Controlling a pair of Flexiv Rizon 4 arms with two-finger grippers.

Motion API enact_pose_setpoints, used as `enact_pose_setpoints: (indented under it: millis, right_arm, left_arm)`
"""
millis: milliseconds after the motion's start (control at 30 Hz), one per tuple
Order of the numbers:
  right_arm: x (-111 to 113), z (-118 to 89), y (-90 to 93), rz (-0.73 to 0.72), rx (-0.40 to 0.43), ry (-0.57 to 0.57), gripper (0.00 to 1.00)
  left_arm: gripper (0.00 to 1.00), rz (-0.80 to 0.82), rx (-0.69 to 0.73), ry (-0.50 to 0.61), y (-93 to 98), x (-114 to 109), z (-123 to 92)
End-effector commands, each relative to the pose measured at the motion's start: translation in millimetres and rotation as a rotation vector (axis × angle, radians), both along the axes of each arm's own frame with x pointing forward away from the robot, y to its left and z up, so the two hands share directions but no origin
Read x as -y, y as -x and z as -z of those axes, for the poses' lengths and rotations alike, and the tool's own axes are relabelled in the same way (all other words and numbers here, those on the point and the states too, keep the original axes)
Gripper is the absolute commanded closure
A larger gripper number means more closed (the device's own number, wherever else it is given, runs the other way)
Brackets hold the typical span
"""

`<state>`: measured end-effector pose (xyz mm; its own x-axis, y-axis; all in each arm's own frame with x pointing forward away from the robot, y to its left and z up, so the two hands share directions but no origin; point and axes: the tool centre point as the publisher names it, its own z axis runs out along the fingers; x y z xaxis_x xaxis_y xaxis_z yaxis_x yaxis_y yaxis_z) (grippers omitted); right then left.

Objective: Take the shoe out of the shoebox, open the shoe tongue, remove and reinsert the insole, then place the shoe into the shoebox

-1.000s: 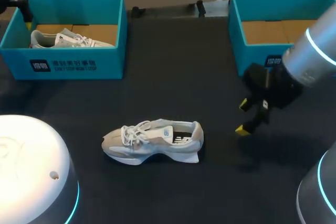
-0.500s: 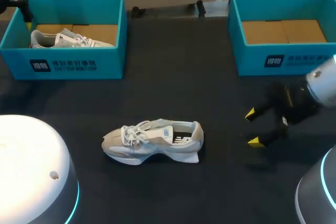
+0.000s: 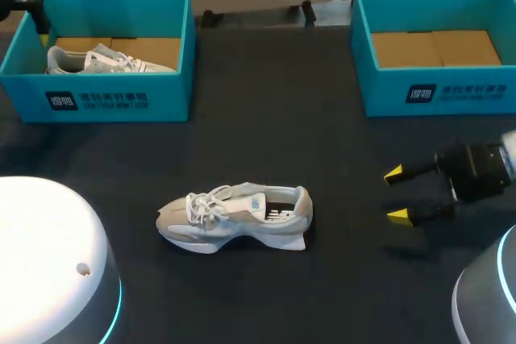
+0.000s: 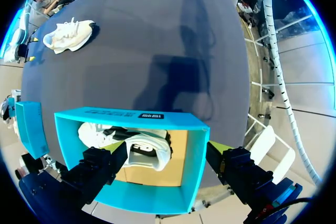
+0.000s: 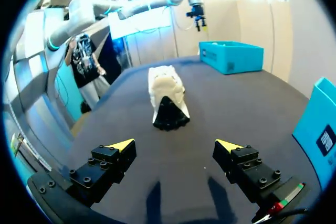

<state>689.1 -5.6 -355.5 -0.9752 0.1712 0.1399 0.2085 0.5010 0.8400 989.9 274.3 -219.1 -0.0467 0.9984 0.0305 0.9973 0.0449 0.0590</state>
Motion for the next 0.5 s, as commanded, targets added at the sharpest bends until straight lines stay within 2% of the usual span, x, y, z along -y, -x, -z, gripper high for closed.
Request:
enact_pose_setpoints:
  millis: [33, 267, 500]
  right_arm:
    - [0, 11, 7.6, 0.033, 0.039, -0.063, 0.0]
    - [-2, 19, 5.2, 0.029, 0.087, -0.08, 0.0]
    - [-11, 27, 0.3, 0.022, 0.098, -0.089, 0.0]
  left_arm:
    - [0.0, 0.001, 0.003, -0.002, 1.5, 0, 0]
    - [0.0, 0.001, 0.003, -0.002, 1.5, 0, 0]
    - [0.0, 0.001, 0.003, -0.002, 1.5, 0, 0]
